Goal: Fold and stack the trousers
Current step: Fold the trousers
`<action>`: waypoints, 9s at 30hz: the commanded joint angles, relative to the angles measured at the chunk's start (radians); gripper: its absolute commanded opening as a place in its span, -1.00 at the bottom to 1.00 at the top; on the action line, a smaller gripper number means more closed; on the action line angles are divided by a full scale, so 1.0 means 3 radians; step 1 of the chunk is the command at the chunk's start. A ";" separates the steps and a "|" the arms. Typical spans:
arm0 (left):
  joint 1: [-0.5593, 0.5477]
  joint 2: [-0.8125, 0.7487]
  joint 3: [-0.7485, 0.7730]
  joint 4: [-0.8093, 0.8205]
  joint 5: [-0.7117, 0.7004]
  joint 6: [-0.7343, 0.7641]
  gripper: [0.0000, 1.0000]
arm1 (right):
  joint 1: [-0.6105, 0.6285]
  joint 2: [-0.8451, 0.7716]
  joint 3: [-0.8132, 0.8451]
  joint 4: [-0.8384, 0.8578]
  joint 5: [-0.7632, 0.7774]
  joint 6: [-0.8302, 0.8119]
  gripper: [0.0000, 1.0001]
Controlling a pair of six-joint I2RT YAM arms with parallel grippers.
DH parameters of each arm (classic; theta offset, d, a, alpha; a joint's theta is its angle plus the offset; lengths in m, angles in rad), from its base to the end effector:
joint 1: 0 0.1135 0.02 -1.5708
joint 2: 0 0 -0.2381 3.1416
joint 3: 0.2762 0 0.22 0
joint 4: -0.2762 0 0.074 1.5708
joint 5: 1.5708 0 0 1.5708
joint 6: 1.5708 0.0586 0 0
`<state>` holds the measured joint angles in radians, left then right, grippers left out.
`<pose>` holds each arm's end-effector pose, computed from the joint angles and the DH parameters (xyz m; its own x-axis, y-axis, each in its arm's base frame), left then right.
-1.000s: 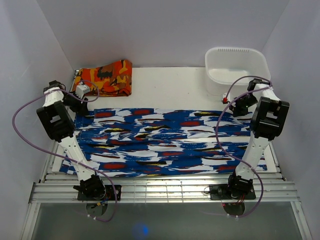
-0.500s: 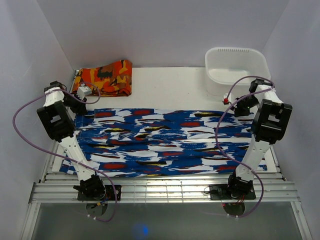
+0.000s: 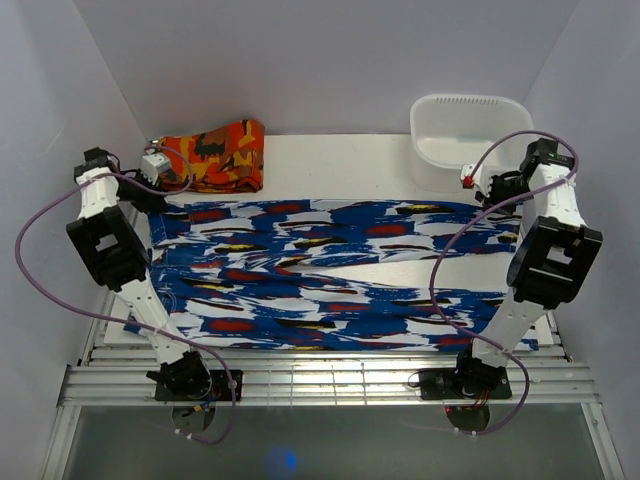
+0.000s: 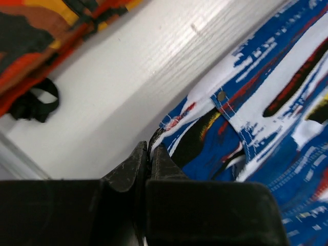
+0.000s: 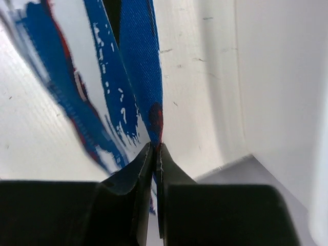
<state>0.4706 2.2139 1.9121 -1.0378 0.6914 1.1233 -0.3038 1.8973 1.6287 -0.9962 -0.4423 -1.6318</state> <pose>0.3824 0.1526 0.1824 -0.5729 0.4878 -0.6587 0.6874 0.7237 -0.0620 0.3459 -0.0821 0.2196 -0.0916 -0.9167 -0.3890 -0.9172 0.2298 -0.3256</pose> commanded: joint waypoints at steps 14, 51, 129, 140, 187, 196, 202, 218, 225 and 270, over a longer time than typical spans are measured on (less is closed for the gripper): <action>0.1723 -0.2517 -0.2502 -0.0856 0.0126 0.2145 -1.00 | -0.1737 -0.2427 -0.2288 -0.0734 0.0103 -0.2265 -0.85; 0.1044 -0.0671 -0.1715 0.0314 -0.0811 -0.0718 -1.00 | -0.0429 -0.0894 -0.2024 0.0995 0.0743 -0.0175 -0.85; -0.0805 -0.1727 -0.1794 0.0800 0.0257 -0.1453 0.88 | 0.0581 -0.0679 -0.0331 -0.0039 -0.0682 0.2314 0.07; -0.1318 -0.0891 -0.1577 0.0672 0.0400 -0.1131 0.74 | 0.2111 -0.0368 -0.0347 0.1213 -0.0842 0.3031 0.43; -0.1471 -0.2680 -0.3858 0.2350 -0.0377 -0.0819 -0.51 | 0.3672 0.0415 -0.0469 0.2207 -0.0438 0.3231 0.94; -0.1471 -0.3074 -0.4067 0.2518 -0.0351 -0.0686 -0.45 | 0.3483 0.0491 -0.0061 0.2150 -0.0780 0.3577 0.78; -0.1471 -0.3223 -0.4144 0.2549 -0.0321 -0.0702 -0.46 | 0.3355 0.0819 0.0297 0.2303 -0.0760 0.3890 0.40; -0.1471 -0.3187 -0.4119 0.2524 -0.0300 -0.0697 -0.47 | 0.3447 0.0972 0.0124 0.2191 -0.0806 0.3389 -0.13; -0.1461 -0.3090 -0.3926 0.2549 -0.0617 -0.1013 0.10 | 0.3498 0.0626 -0.0269 0.2487 -0.0791 0.3389 -0.84; -0.2698 -0.1735 -0.2447 0.1108 -0.1941 -0.2650 0.39 | 0.5154 0.0712 -0.2903 0.5893 0.2768 0.1855 -0.85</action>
<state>-0.3210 1.6943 1.1450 -0.6670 0.1726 0.3344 1.2293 2.0392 0.7948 0.8936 0.3565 -1.0939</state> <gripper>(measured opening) 0.692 0.081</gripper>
